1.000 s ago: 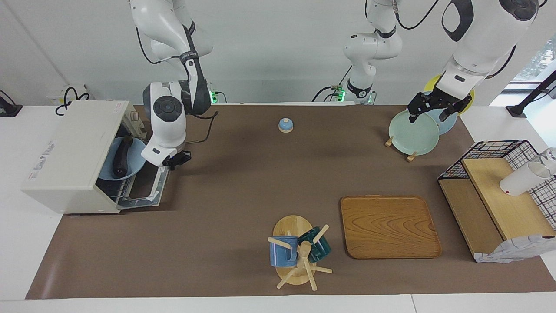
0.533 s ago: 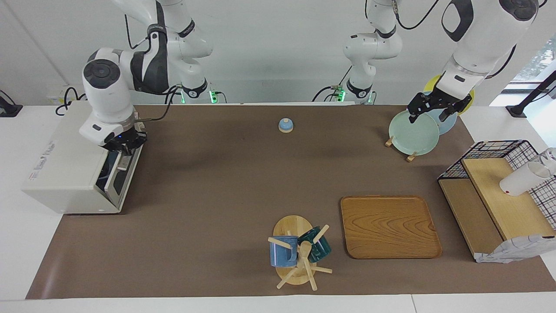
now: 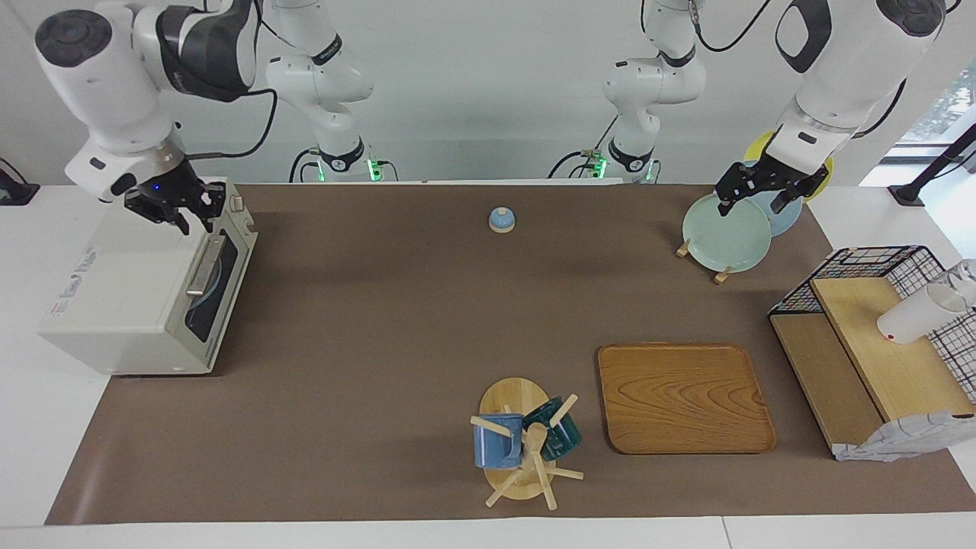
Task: Put eggplant into oven
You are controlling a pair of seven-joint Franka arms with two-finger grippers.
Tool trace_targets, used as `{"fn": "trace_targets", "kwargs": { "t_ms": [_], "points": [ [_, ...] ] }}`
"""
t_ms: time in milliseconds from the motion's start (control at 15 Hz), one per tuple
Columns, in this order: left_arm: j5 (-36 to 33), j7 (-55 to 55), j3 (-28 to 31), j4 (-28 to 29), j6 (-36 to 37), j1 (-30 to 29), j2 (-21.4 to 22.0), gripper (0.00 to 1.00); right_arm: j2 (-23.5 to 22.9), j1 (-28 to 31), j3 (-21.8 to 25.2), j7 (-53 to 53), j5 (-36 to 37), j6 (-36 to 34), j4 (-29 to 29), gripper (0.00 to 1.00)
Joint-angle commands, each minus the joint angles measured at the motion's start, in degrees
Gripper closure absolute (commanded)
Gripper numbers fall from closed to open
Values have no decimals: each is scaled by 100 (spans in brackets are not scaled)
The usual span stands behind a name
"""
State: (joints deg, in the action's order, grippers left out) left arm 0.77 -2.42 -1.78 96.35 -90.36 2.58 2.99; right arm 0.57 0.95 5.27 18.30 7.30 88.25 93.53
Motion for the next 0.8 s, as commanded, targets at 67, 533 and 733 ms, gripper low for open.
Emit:
{"fn": "trace_targets", "kwargs": {
  "t_ms": [67, 533, 733],
  "points": [
    [2, -4, 19, 33, 1, -4, 71, 0, -303, -7, -8, 16, -264, -528, -634, 52],
    [2, -4, 19, 33, 1, -4, 71, 0, -67, 20, -26, -327, -405, -792, -494, 0],
    [2, -4, 19, 33, 1, -4, 71, 0, -75, -16, -26, -424, -431, -626, -511, 0]
  ]
}}
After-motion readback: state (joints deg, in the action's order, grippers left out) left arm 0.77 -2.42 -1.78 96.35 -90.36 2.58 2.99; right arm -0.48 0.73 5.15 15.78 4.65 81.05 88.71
